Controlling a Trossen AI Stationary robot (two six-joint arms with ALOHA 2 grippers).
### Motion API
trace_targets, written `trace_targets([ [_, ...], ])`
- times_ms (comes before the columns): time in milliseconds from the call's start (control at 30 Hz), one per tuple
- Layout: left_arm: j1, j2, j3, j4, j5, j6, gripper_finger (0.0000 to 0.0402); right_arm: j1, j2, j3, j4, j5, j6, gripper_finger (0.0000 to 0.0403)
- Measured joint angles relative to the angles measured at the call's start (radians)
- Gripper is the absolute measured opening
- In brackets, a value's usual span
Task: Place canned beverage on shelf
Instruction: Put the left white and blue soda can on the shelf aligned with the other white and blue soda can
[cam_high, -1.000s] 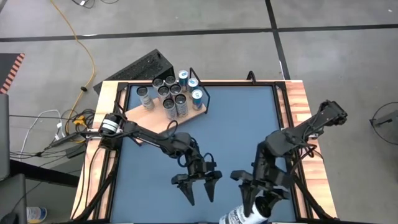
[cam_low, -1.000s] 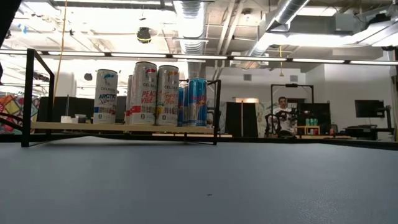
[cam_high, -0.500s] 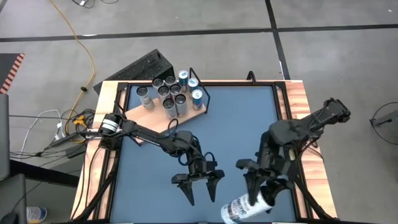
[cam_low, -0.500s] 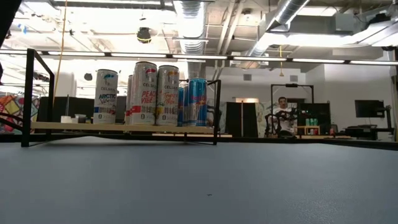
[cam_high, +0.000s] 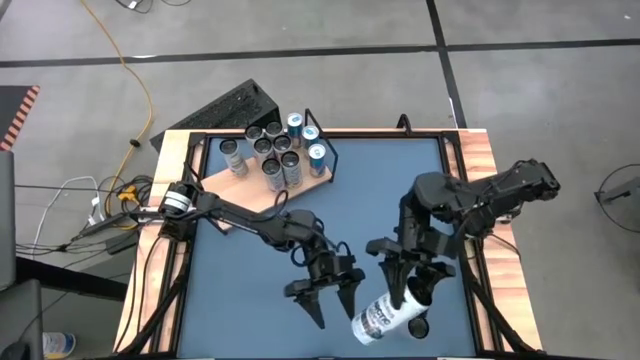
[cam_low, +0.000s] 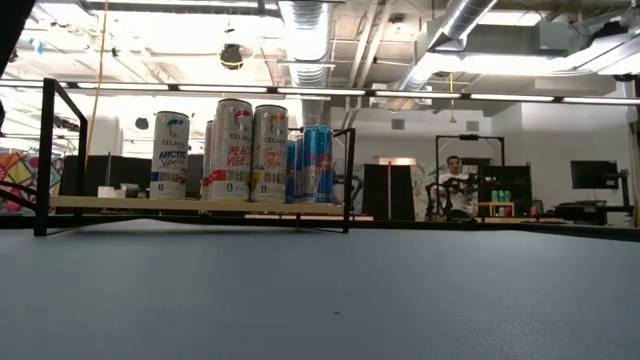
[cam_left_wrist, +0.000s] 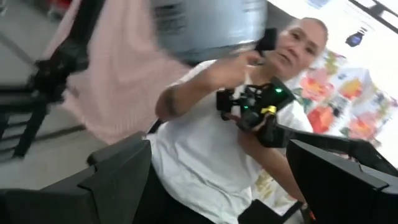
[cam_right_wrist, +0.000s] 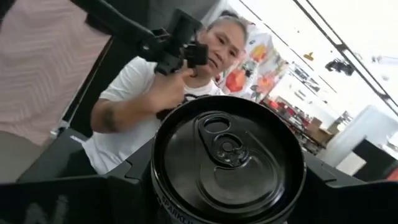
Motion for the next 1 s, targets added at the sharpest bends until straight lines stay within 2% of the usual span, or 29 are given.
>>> trace_targets([
  [100, 0.002, 0.000, 0.000, -0.063, 0.013, -0.014, 0.0360, 0.000, -0.002, 0.000, -0.007, 0.008, 0.083, 0.0232],
  [267, 0.006, -0.002, 0.000, -0.052, 0.000, -0.029, 0.0360, 0.015, -0.029, -0.001, -0.014, 0.008, 0.231, 0.0232],
  [400, 0.044, -0.005, 0.000, -0.123, -0.098, 0.052, 0.0360, 0.040, -0.030, -0.001, -0.017, 0.064, 0.206, 0.0232],
  [533, 0.084, -0.005, -0.001, -0.260, -0.198, 0.192, 0.0360, 0.038, -0.029, -0.001, -0.049, 0.069, 0.164, 0.0232],
  [667, 0.100, -0.005, -0.001, -0.317, -0.288, 0.289, 0.0360, 0.017, -0.028, -0.001, -0.085, 0.068, 0.149, 0.0232],
  [900, 0.102, -0.005, -0.001, -0.310, -0.289, 0.330, 0.0360, -0.001, -0.028, -0.001, -0.132, 0.068, 0.092, 0.0233],
  [1000, 0.102, -0.005, -0.001, -0.321, -0.245, 0.313, 0.0360, 0.000, -0.028, -0.001, -0.128, 0.068, 0.100, 0.0233],
])
